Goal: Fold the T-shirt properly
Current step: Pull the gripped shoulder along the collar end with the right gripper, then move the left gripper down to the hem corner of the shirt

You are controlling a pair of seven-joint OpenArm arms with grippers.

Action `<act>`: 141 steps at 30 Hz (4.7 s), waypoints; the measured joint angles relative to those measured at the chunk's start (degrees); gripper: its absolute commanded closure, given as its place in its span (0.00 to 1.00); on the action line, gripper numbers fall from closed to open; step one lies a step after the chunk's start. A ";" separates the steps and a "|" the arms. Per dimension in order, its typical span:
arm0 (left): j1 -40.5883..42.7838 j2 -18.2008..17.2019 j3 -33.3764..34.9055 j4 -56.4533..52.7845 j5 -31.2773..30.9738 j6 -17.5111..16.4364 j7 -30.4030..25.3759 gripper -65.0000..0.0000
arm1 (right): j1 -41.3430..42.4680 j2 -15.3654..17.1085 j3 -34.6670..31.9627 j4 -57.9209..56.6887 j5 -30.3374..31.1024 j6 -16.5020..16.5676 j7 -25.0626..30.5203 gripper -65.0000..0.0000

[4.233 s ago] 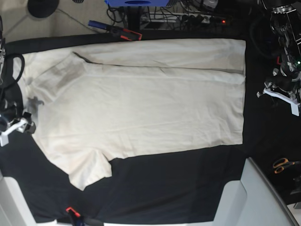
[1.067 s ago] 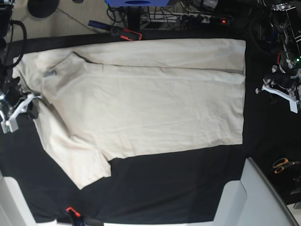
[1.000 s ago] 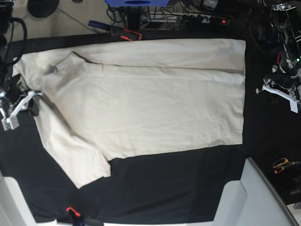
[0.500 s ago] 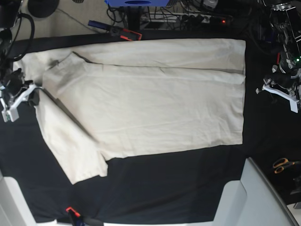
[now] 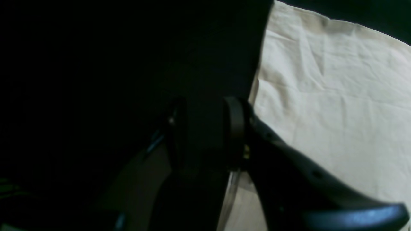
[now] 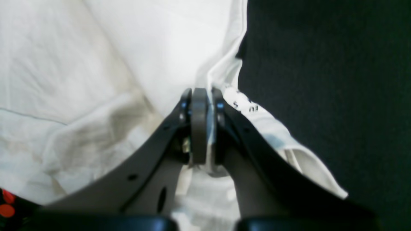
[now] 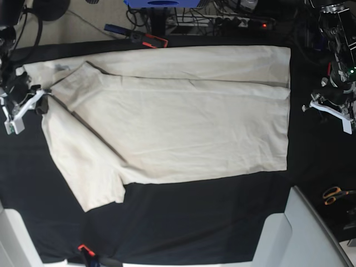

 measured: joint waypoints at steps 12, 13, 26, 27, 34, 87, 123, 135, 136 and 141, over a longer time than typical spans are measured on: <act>0.09 0.02 0.22 -0.02 0.00 -0.02 0.07 0.74 | 8.00 0.61 2.14 5.27 0.22 0.44 -6.93 0.39; 0.09 0.04 0.17 -0.04 0.00 0.00 0.02 0.74 | 11.58 1.29 0.96 1.40 0.04 -0.13 -7.32 0.39; 0.28 0.13 -0.26 -0.07 0.07 0.15 -0.02 0.74 | 37.27 5.64 -19.74 -49.16 -0.17 -0.44 13.11 0.38; 0.28 0.17 -0.31 -0.07 0.02 0.15 0.00 0.74 | 38.18 5.64 -20.83 -51.69 -0.13 -0.50 15.04 0.38; 0.31 0.17 -0.26 -0.07 0.02 0.15 -0.02 0.74 | 39.87 5.40 -23.34 -57.16 0.22 -0.39 19.65 0.39; -39.01 -1.38 21.68 -60.59 0.04 0.15 -18.69 0.30 | 37.77 3.54 -23.65 -57.02 1.55 0.70 21.16 1.00; -31.26 -1.53 23.08 -51.34 -0.63 0.33 -15.37 1.00 | 37.79 3.34 -23.65 -57.02 1.53 0.61 21.29 1.00; -21.55 -1.11 23.34 -30.69 -0.61 0.33 1.31 1.00 | 37.79 3.32 -23.63 -57.02 1.46 0.50 21.31 1.00; -20.92 -1.09 23.37 -29.64 -0.61 0.33 1.16 1.00 | 37.79 3.32 -23.63 -57.02 1.51 0.50 21.33 1.00; -18.60 -1.22 23.32 -28.81 -0.63 0.31 0.33 1.00 | 37.79 3.32 -23.63 -57.02 1.53 0.50 21.31 1.00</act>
